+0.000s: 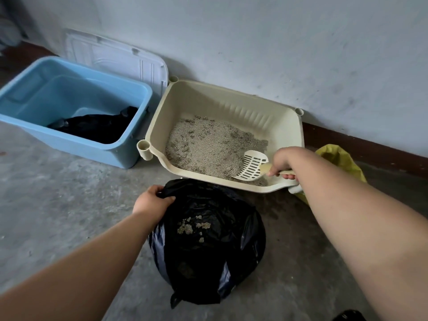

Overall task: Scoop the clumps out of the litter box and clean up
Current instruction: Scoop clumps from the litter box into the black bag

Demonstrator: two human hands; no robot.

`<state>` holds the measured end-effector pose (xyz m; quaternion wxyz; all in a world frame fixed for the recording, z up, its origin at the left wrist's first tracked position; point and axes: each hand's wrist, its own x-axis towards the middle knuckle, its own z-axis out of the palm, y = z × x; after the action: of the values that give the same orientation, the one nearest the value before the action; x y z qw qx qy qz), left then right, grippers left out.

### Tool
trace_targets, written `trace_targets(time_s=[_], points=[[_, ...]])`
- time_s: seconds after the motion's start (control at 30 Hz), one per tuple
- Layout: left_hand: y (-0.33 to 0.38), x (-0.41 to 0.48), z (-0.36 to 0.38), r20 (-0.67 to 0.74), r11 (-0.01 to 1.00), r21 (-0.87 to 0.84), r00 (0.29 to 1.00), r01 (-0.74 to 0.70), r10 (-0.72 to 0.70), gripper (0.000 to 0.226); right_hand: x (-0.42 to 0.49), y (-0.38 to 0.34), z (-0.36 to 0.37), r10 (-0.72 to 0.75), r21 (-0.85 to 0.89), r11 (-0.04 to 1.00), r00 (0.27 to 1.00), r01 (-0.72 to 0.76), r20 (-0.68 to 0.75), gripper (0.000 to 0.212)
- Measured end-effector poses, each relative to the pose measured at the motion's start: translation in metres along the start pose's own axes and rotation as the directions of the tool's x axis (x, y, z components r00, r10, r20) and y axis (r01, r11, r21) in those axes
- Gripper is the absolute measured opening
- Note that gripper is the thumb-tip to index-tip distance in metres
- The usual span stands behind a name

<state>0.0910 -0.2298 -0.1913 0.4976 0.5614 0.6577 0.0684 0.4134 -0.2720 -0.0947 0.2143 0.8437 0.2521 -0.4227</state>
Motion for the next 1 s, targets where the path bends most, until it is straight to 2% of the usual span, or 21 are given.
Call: trace_targets(time_s=[0.1,0.2,0.4,0.57,0.8,0.9,1.0], points=[[-0.002,-0.002,0.0,0.007,1.0,0.008,1.0,0.014,-0.014,0.043,0.003,-0.002,0.013,-0.08,0.049,0.995,0.992,0.085,-0.099,0.026],[-0.003,-0.003,0.0,-0.01,0.999,0.037,1.0,0.026,-0.026,0.046,0.013,-0.016,0.026,-0.146,0.097,0.982,0.978,0.162,-0.151,0.035],[0.009,-0.003,-0.005,-0.006,0.987,0.164,1.0,-0.006,0.007,0.04,0.045,-0.059,0.06,-0.104,0.291,0.945,0.981,0.149,-0.167,0.044],[0.015,-0.001,-0.006,0.023,0.982,0.187,1.0,0.006,-0.011,0.046,0.07,-0.082,0.074,-0.11,0.474,0.858,0.973,0.196,-0.203,0.048],[0.009,-0.005,-0.003,0.073,0.942,0.325,0.99,0.089,-0.119,0.078,0.075,-0.065,0.084,-0.213,0.467,0.804,0.913,0.366,-0.349,0.04],[0.011,-0.004,0.002,0.06,0.937,0.342,0.993,0.075,-0.101,0.076,0.071,-0.055,0.095,-0.252,0.428,0.803,0.886,0.416,-0.389,0.035],[0.014,-0.001,0.004,0.047,0.942,0.329,0.996,0.059,-0.078,0.072,0.067,-0.048,0.107,-0.263,0.497,0.739,0.875,0.454,-0.408,0.033]])
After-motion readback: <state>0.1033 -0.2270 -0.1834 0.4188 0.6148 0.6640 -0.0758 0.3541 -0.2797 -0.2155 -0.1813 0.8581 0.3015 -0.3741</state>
